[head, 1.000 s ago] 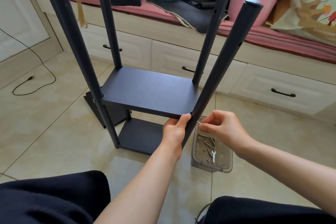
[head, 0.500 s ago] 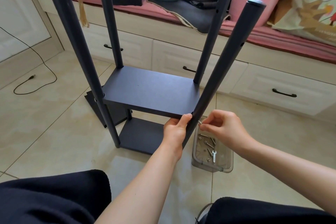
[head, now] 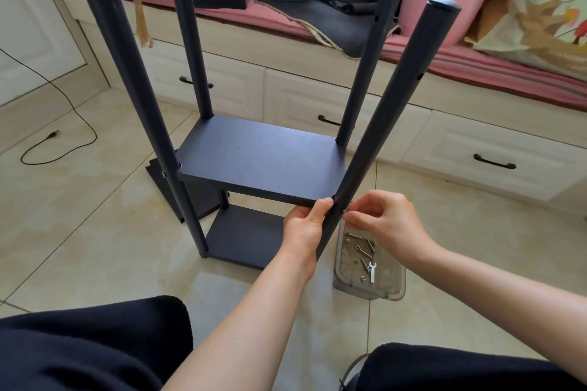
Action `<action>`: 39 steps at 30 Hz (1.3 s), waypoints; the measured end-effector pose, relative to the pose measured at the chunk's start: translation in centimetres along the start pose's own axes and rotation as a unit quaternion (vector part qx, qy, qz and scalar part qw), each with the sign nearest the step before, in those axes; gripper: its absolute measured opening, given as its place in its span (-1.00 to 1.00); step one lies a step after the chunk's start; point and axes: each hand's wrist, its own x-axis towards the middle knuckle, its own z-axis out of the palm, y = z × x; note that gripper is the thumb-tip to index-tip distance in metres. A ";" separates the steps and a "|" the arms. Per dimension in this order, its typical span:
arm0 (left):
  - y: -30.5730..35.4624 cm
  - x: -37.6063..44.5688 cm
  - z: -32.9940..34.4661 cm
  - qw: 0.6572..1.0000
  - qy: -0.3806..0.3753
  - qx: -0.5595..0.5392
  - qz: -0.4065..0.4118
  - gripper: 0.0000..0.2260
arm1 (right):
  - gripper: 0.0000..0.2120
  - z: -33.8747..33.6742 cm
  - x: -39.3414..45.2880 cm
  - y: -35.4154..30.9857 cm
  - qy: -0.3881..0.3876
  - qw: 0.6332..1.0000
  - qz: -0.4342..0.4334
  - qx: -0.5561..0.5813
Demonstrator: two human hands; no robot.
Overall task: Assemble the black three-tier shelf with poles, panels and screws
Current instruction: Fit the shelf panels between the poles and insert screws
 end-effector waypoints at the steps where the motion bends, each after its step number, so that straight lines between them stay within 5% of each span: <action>1: 0.0 0.0 0.0 1.000 -0.001 -0.001 0.001 -0.75 | -0.91 0.0 0.0 0.0 0.003 1.000 -0.001 -0.010; 24: -0.2 0.1 0.1 1.000 0.003 0.008 -0.001 -0.76 | -0.86 0.5 0.0 -0.5 0.041 0.993 -0.020 -0.111; 32: 0.0 0.0 0.2 1.000 0.001 0.009 -0.006 -0.77 | -0.92 0.3 0.1 -0.6 0.022 0.998 0.064 -0.010; 39: 0.0 -0.1 0.3 1.000 0.000 0.009 -0.004 -0.73 | -0.83 0.7 -0.2 -0.9 0.060 0.985 -0.036 -0.156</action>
